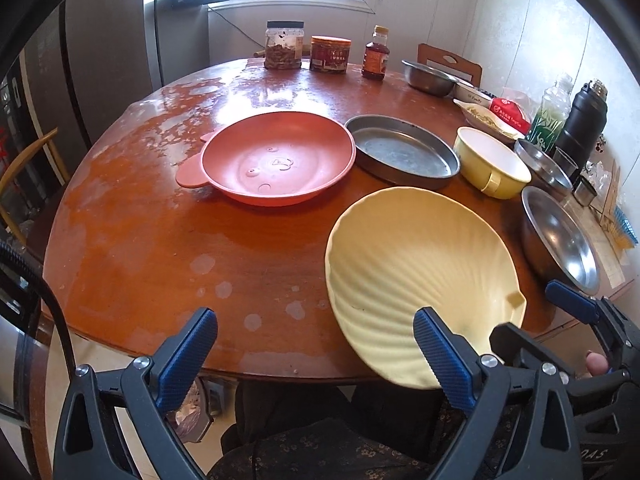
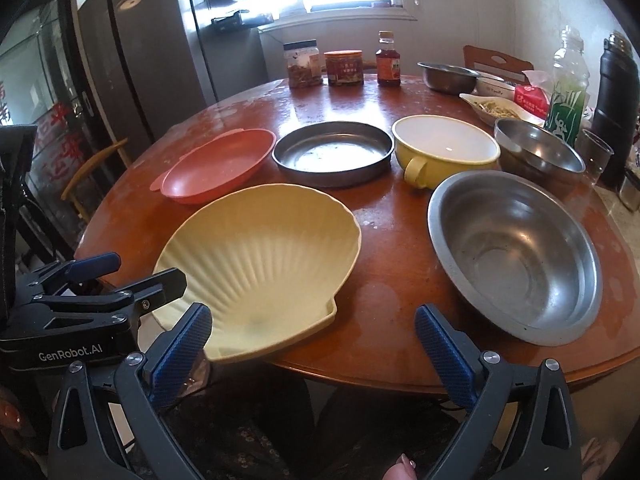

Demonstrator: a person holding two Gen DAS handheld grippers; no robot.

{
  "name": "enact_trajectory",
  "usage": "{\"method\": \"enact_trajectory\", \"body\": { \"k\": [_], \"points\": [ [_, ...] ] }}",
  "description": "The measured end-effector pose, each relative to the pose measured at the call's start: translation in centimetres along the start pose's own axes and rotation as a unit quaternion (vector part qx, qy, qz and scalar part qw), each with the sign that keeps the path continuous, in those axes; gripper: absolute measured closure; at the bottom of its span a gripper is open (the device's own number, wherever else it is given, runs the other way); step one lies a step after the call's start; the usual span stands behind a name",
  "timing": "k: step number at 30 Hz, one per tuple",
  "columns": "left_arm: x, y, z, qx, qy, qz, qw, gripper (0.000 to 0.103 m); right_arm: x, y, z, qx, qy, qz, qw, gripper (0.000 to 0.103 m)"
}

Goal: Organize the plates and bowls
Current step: 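Close the left gripper on the rim of the yellow shell plate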

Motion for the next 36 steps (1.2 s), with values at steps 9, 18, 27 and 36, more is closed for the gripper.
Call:
{"method": "enact_trajectory", "body": {
  "k": [9, 18, 27, 36],
  "points": [
    [0.6, 0.8, -0.1, -0.004, 0.008, -0.001, 1.0000, 0.024, 1.6, 1.3, -0.4, -0.010, -0.006, 0.005, 1.000, 0.028],
    [0.4, 1.1, -1.1, -0.030, 0.019, 0.001, 0.9994, 0.051, 1.8, 2.7, -0.6, -0.015, -0.010, 0.019, 1.000, 0.053],
    [0.3, 1.2, -2.6, -0.029, 0.034, -0.008, 0.9990, 0.076, 2.1, 3.0, -0.3, -0.016, -0.017, 0.012, 1.000, 0.068],
    [1.7, 1.3, 0.3, -0.022, 0.007, -0.012, 0.9997, 0.076, 2.8, 3.7, 1.5, 0.003, -0.030, 0.018, 0.999, 0.068]
  ]
}}
Point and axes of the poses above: each gripper's, at about its wrist camera, not at the fingertips, and y roughly the way its jaws point, z to its left, x to its top, the point moved 8 cm from there along y, roughly the way its jaws point, and after that the axes turned 14 degrees about z, right-handed, at the moved point
